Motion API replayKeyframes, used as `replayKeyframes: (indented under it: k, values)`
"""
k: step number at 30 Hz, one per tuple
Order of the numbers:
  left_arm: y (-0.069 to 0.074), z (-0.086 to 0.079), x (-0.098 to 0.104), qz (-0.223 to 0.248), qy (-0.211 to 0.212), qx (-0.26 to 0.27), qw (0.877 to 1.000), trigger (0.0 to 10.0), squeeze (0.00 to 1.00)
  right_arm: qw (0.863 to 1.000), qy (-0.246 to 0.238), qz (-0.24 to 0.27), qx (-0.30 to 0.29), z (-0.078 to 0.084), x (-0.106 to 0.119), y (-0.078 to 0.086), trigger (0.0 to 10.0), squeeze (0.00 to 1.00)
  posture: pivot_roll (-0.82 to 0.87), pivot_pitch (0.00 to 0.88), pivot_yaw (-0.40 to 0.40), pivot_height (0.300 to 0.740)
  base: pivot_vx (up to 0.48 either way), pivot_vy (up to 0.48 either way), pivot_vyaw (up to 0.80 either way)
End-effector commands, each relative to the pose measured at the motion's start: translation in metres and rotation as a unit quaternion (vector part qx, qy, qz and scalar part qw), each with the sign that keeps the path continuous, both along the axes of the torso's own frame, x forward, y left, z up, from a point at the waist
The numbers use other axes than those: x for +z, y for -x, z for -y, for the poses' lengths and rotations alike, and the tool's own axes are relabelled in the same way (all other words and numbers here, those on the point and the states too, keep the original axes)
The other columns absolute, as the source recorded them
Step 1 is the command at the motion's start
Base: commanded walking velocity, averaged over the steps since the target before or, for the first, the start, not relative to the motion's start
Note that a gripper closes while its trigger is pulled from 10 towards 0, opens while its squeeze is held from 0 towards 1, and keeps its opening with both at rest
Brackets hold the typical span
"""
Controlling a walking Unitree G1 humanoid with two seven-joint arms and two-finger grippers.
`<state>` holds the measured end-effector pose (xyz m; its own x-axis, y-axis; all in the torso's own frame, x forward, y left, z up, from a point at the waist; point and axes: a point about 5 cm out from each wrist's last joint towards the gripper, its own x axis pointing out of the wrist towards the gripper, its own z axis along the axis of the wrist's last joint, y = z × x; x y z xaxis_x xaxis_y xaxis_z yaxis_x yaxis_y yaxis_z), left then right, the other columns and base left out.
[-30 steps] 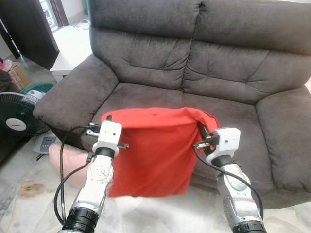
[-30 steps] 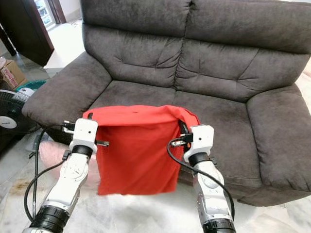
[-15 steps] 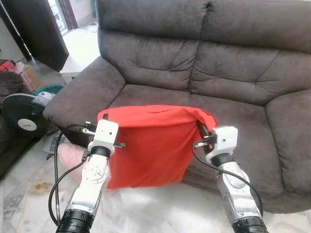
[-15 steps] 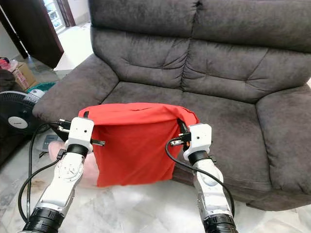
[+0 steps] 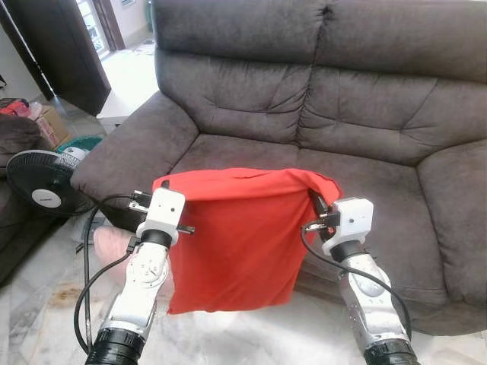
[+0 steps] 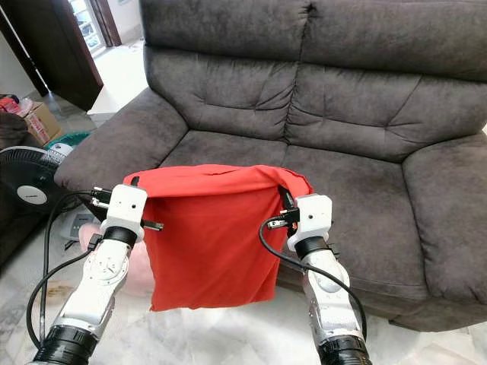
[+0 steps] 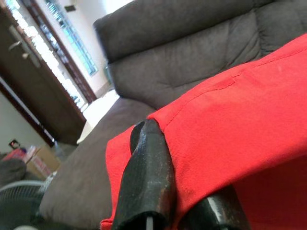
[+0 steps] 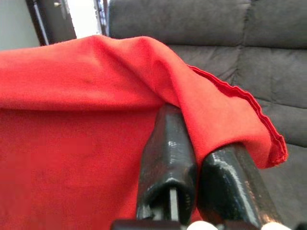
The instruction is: Move the pillow to the sofa from floor
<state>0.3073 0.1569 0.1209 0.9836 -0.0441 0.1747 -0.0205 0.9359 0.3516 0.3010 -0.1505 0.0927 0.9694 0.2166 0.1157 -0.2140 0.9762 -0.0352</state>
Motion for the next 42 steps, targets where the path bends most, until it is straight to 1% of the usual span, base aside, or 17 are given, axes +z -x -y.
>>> replayKeyframes:
  k: [1,3,9,14,18,21,28,32,35,42]
  values:
    - [-0.003,0.001,0.018,0.04,0.006,0.004,0.999,10.0,0.0,1.0,0.001,0.02,-0.022,0.011,0.009,-0.004,10.0,0.0,0.14,0.0,0.009,0.74,0.0,-0.315,-0.55]
    - [-0.003,0.001,0.018,0.04,0.006,0.004,0.999,10.0,0.0,1.0,-0.001,0.021,-0.023,0.011,0.009,-0.004,10.0,0.0,0.14,0.0,0.009,0.74,0.0,-0.315,-0.55]
    - [-0.003,0.0,0.018,0.041,0.006,0.005,0.999,10.0,0.0,0.999,0.004,0.027,-0.022,0.012,0.012,-0.006,10.0,0.0,0.14,0.0,0.003,0.74,0.0,-0.383,0.0]
    - [-0.004,-0.001,0.018,0.04,0.008,0.005,0.999,10.0,0.0,1.0,0.011,0.023,-0.017,0.008,0.011,-0.007,10.0,0.0,0.13,0.0,0.004,0.74,0.0,-0.39,0.0]
    - [-0.003,0.0,0.018,0.039,0.007,0.005,0.999,10.0,0.0,1.0,0.014,0.023,-0.016,0.008,0.011,-0.007,10.0,0.0,0.13,0.0,0.003,0.74,0.0,-0.389,-0.8]
    - [-0.003,-0.001,0.018,0.038,0.008,0.006,0.999,10.0,0.0,0.999,0.009,0.026,-0.021,0.01,0.012,-0.007,10.0,0.0,0.13,0.0,0.001,0.74,0.0,-0.387,0.0]
    - [-0.003,0.0,0.018,0.039,0.01,0.01,0.999,10.0,0.0,0.999,0.016,0.031,-0.02,0.011,0.016,-0.01,10.0,0.0,0.13,0.0,-0.005,0.74,0.0,-0.382,0.0]
    - [-0.004,-0.001,0.018,0.04,0.011,0.019,0.999,10.0,0.0,0.999,0.017,0.035,-0.015,0.01,0.018,-0.012,10.0,0.0,0.13,0.0,-0.01,0.74,0.0,-0.127,0.0]
    - [-0.003,-0.002,0.02,0.046,-0.002,0.017,0.999,10.0,0.0,0.999,0.02,0.038,-0.009,0.008,0.02,-0.013,10.0,0.0,0.14,0.002,-0.014,0.74,0.0,0.0,0.0]
    - [0.0,-0.003,0.019,0.046,0.005,0.025,0.999,10.0,0.0,0.999,0.021,0.043,-0.002,0.008,0.023,-0.013,10.0,0.0,0.13,0.012,-0.02,0.74,0.0,0.0,0.0]
